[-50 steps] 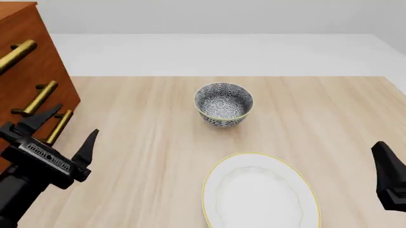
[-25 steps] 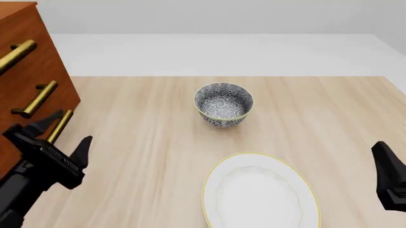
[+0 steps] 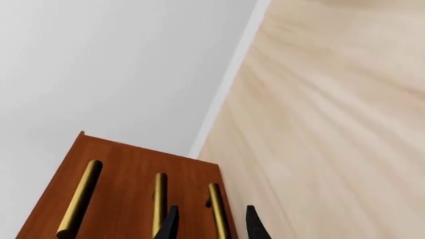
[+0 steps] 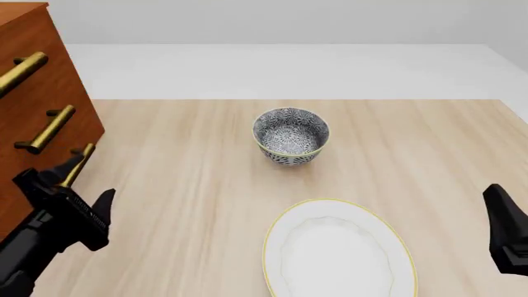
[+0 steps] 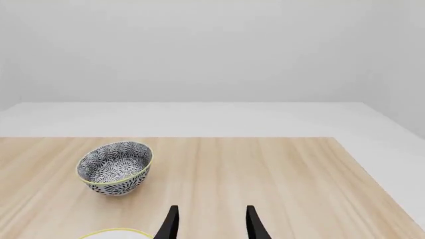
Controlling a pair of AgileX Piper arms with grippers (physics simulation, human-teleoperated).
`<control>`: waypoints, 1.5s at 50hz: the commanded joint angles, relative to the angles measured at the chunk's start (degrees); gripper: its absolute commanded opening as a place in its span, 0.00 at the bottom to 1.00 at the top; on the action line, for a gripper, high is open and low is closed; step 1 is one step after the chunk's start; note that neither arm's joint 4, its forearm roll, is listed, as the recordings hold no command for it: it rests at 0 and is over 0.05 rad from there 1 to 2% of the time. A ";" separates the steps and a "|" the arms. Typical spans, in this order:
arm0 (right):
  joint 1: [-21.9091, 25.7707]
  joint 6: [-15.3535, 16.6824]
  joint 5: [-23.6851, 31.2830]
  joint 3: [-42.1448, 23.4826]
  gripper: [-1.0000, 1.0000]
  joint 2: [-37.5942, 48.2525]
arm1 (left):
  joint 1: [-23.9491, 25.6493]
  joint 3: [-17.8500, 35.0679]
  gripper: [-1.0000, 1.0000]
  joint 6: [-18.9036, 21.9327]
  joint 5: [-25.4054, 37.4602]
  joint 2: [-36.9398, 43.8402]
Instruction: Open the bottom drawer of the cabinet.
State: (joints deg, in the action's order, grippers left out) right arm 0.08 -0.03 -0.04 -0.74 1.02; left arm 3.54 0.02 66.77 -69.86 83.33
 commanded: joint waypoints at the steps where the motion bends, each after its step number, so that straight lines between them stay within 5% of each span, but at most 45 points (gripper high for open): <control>1: 0.01 0.00 0.08 -0.07 1.00 -0.01 | -1.73 -0.02 1.00 1.41 -0.04 1.46; 46: 0.01 -0.02 -0.18 0.02 1.00 0.18 | -7.75 13.18 1.00 5.36 -0.04 22.10; 75: 0.02 -0.02 -0.17 -0.07 1.00 0.26 | -12.29 12.04 1.00 7.57 -0.04 21.85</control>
State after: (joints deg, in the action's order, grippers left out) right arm 0.09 -0.05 -0.21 -0.80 1.26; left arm -6.92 12.78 73.72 -69.90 105.82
